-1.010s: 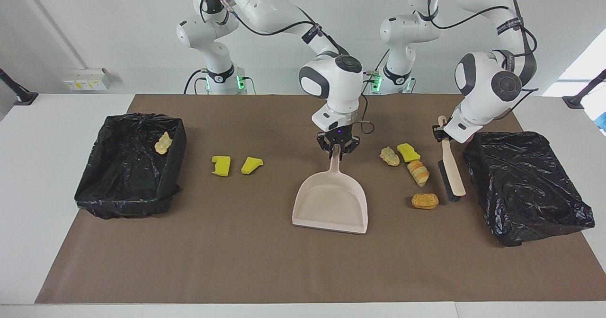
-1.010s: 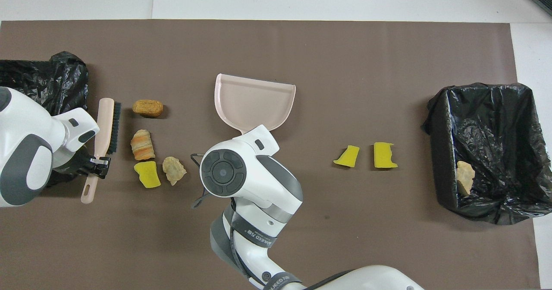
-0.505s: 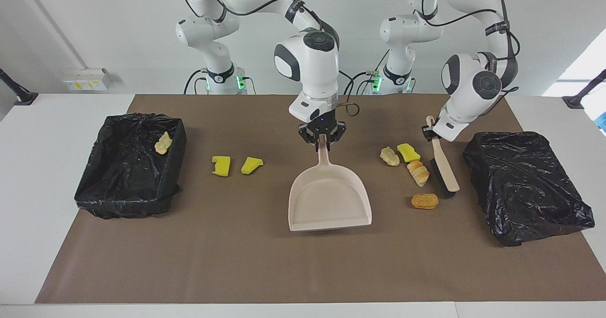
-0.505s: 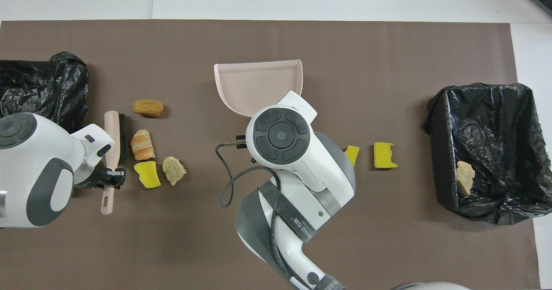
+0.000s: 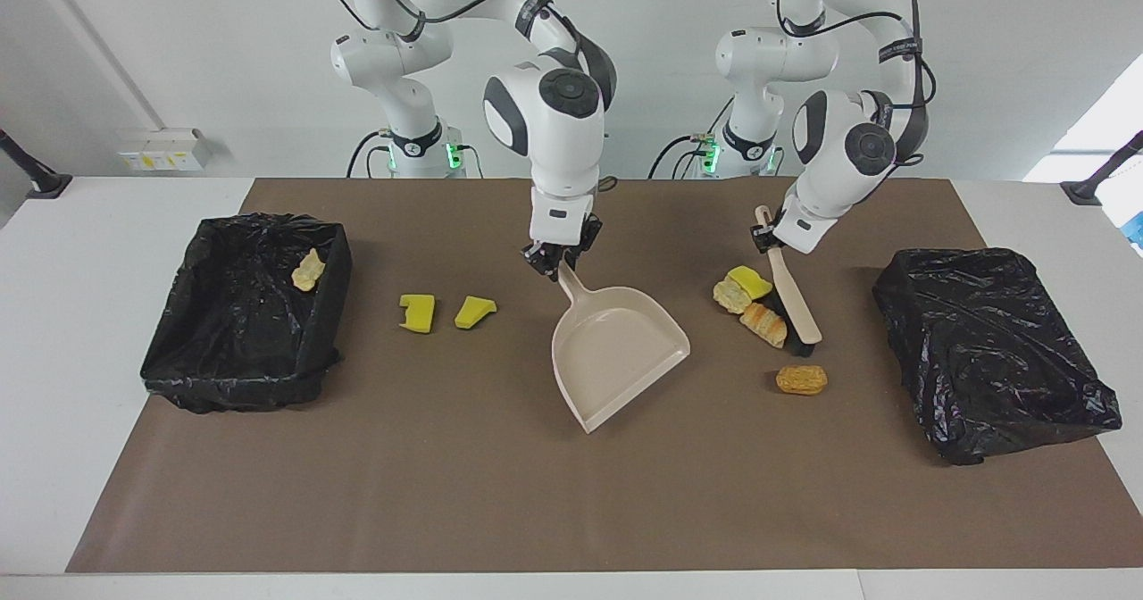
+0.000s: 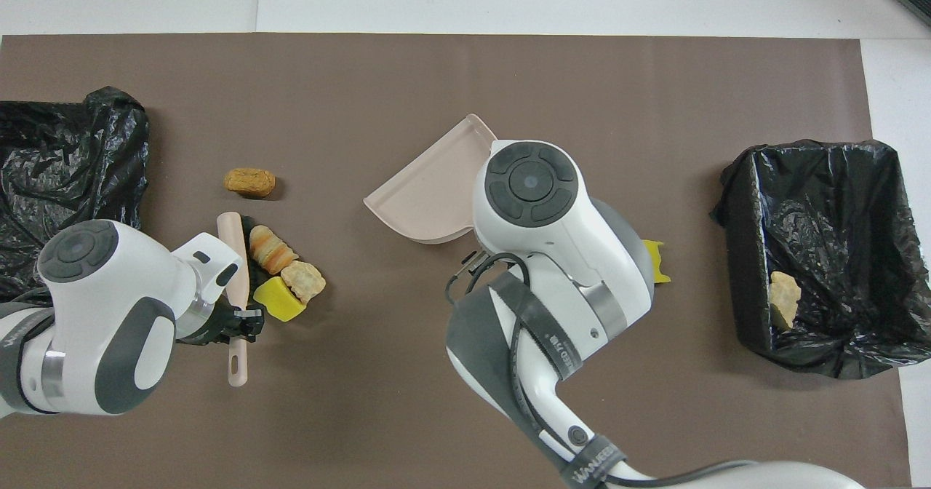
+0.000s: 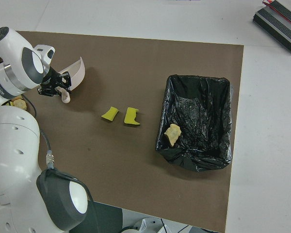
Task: Sweep and dump trash in bin
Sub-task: 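Sweep bread with the left gripper while the right gripper lowers the dustpan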
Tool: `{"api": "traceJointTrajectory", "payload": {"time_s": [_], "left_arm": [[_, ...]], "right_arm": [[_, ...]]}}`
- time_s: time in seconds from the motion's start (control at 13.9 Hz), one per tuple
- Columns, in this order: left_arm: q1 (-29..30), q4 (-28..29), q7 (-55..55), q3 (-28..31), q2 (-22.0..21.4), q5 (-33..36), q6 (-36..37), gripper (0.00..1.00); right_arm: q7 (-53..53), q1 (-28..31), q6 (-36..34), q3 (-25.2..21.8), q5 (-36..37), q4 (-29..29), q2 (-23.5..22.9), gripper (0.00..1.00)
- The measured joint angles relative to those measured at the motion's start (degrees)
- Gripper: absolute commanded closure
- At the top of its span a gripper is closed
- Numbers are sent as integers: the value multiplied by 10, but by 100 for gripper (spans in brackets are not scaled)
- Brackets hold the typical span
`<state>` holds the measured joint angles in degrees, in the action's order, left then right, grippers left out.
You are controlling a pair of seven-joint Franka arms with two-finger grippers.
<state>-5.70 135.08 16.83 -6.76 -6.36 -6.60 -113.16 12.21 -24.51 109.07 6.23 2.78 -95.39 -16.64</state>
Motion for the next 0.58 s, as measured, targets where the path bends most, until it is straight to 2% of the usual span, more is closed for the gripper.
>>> {"api": "traceJointTrajectory", "payload": {"time_s": [0.22, 0.36, 0.58], "left_arm": [[-3, -14, 9, 5, -3, -5, 10, 100], [11, -31, 9, 12, -8, -5, 47, 100], [17, -8, 9, 14, -31, -5, 75, 100]], "right_arm": [[158, 29, 23, 0, -15, -35, 5, 100], [228, 30, 49, 0, -15, -74, 18, 100], [366, 35, 63, 0, -15, -118, 41, 100]]}}
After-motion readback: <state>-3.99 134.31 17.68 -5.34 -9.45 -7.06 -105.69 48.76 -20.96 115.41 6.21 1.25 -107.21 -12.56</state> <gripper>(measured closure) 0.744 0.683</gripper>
